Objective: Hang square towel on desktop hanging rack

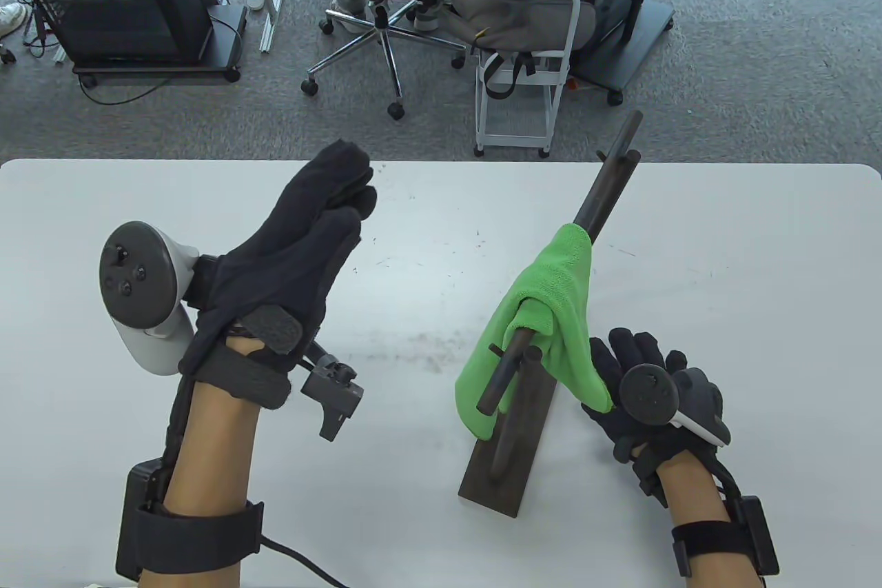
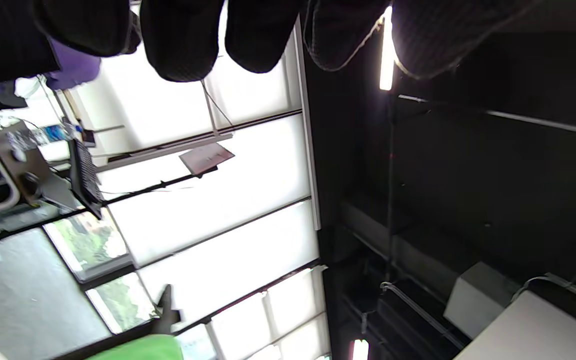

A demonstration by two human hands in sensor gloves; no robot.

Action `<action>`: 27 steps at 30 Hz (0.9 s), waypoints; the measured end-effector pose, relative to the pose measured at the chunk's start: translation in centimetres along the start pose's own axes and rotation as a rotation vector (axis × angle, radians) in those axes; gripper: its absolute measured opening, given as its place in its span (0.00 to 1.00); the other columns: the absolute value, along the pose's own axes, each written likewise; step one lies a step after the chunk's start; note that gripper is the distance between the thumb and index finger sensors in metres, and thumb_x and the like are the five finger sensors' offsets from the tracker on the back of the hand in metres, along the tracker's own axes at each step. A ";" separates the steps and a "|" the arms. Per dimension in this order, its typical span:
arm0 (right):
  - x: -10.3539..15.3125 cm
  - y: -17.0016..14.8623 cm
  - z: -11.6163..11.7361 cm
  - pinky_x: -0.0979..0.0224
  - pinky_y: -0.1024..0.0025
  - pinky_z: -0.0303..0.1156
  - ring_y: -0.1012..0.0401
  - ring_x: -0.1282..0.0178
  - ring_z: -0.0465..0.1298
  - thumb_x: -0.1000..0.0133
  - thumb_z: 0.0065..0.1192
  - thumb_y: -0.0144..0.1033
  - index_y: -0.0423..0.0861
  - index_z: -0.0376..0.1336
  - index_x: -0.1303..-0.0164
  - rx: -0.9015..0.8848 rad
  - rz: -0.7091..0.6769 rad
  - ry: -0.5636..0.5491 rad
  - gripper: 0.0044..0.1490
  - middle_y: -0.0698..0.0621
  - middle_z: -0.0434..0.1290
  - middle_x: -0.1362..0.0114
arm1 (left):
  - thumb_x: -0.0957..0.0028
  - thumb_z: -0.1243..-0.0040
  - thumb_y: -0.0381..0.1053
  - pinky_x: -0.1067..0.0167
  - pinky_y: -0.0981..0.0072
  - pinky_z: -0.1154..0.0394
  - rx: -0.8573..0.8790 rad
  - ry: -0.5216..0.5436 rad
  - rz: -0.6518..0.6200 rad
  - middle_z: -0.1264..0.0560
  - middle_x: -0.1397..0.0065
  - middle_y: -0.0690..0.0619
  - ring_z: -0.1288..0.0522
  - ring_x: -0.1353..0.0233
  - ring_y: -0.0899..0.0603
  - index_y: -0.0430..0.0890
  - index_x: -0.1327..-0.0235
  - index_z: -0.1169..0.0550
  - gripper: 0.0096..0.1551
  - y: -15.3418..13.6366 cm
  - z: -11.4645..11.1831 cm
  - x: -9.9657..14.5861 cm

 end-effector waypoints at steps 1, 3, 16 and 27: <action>0.0 -0.1 0.0 0.30 0.25 0.33 0.37 0.17 0.37 0.43 0.60 0.59 0.64 0.32 0.25 0.003 0.002 0.000 0.51 0.44 0.34 0.13 | 0.38 0.41 0.62 0.34 0.22 0.37 -0.038 0.000 0.012 0.38 0.17 0.39 0.34 0.21 0.20 0.50 0.16 0.34 0.39 -0.9 0.1 0.3; 0.0 -0.2 -0.1 0.30 0.25 0.33 0.37 0.17 0.37 0.43 0.60 0.59 0.64 0.32 0.25 0.013 0.008 -0.006 0.51 0.44 0.34 0.13 | 0.39 0.40 0.62 0.34 0.22 0.37 -0.103 -0.007 0.038 0.38 0.17 0.40 0.35 0.21 0.20 0.51 0.16 0.34 0.39 -3.4 0.1 1.0; -0.1 -1.1 0.1 0.30 0.25 0.33 0.37 0.17 0.37 0.43 0.60 0.59 0.65 0.31 0.26 0.072 0.058 -0.004 0.51 0.44 0.33 0.13 | 0.40 0.39 0.60 0.34 0.19 0.57 -0.433 -0.135 0.241 0.45 0.15 0.40 0.49 0.18 0.19 0.53 0.15 0.37 0.40 -20.3 -5.6 7.3; 0.1 -1.5 -0.1 0.30 0.24 0.33 0.37 0.17 0.37 0.43 0.60 0.59 0.65 0.31 0.26 0.083 0.066 -0.002 0.51 0.44 0.33 0.13 | 0.42 0.38 0.59 0.35 0.19 0.59 -0.729 -0.174 0.273 0.44 0.16 0.41 0.49 0.18 0.21 0.52 0.17 0.35 0.39 -25.9 -8.0 9.1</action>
Point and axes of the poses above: the tracker on the back of each hand, its own y axis roughly to the thumb side, its own x axis roughly from the fingertips to the wrist, z = x × y, the point moved 4 cm from there along -x, roughly from the wrist to the fingertips
